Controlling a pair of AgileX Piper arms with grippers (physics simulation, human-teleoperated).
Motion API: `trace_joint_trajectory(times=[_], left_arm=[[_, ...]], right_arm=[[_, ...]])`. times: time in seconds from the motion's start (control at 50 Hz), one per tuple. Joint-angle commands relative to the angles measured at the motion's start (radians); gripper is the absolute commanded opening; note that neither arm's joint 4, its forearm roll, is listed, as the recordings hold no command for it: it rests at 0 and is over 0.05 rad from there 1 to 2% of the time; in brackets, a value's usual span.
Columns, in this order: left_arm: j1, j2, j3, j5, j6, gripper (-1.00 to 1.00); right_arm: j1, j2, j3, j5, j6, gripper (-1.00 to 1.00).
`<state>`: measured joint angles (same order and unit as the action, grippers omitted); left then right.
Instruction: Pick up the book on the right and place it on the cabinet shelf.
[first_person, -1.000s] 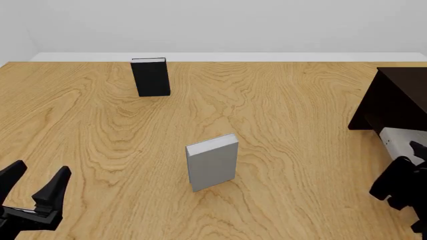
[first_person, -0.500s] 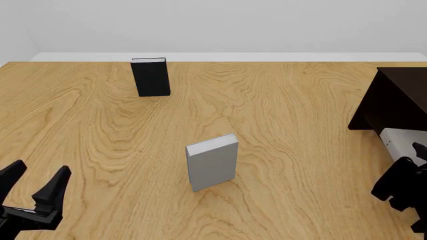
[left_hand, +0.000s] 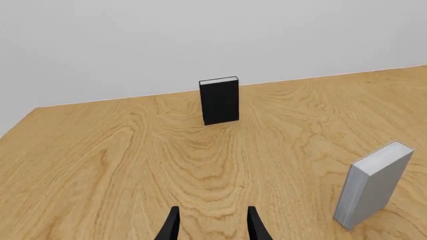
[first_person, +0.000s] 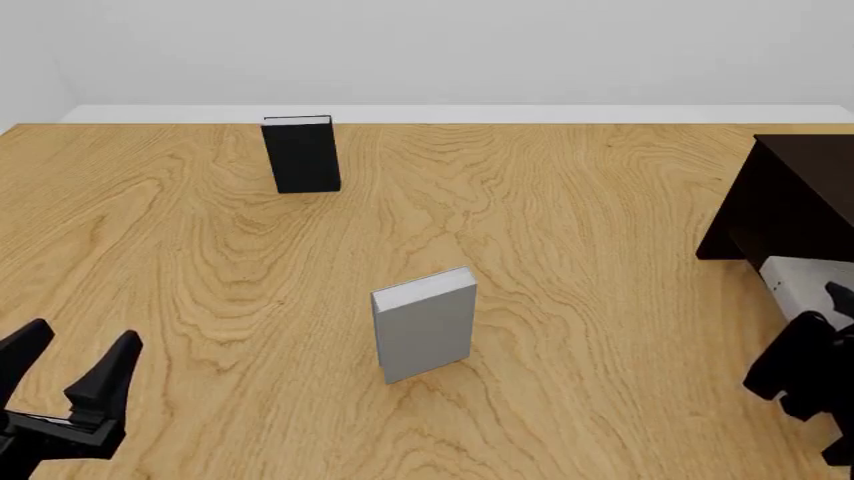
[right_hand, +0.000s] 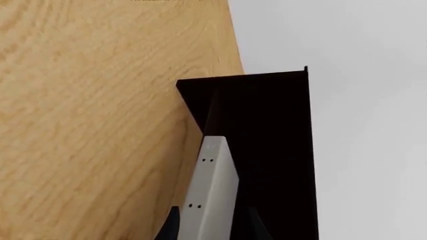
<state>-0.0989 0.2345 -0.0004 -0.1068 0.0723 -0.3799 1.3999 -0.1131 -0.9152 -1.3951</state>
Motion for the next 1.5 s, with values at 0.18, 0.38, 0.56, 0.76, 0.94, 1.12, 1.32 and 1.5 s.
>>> trace_joint_trajectory(times=[0.18,0.38,0.56,0.76,0.94,1.12,1.32,1.5], left_arm=[[0.001,-0.009,0.0,0.009,0.003,1.0],[0.0,-0.009,0.0,0.011,0.0,1.0],[0.002,-0.017,0.0,0.019,-0.001,1.0],[0.004,-0.029,0.0,0.03,-0.002,1.0],[0.004,-0.031,0.0,0.031,0.0,1.0],[0.004,-0.024,0.0,0.022,-0.002,1.0],[0.0,-0.021,0.0,0.018,-0.002,1.0],[-0.001,-0.02,0.0,0.016,-0.002,1.0]], right_arm=[[0.027,0.003,-0.042,0.033,0.006,1.0],[0.059,0.022,-0.061,0.033,0.013,1.0],[0.081,0.032,-0.073,0.034,0.012,1.0],[0.117,-0.029,-0.1,0.108,0.029,1.0],[0.15,-0.105,-0.136,0.205,0.047,1.0],[0.214,-0.224,-0.212,0.372,0.128,1.0],[0.28,-0.362,-0.293,0.556,0.211,1.0],[0.315,-0.468,-0.325,0.68,0.254,1.0]])
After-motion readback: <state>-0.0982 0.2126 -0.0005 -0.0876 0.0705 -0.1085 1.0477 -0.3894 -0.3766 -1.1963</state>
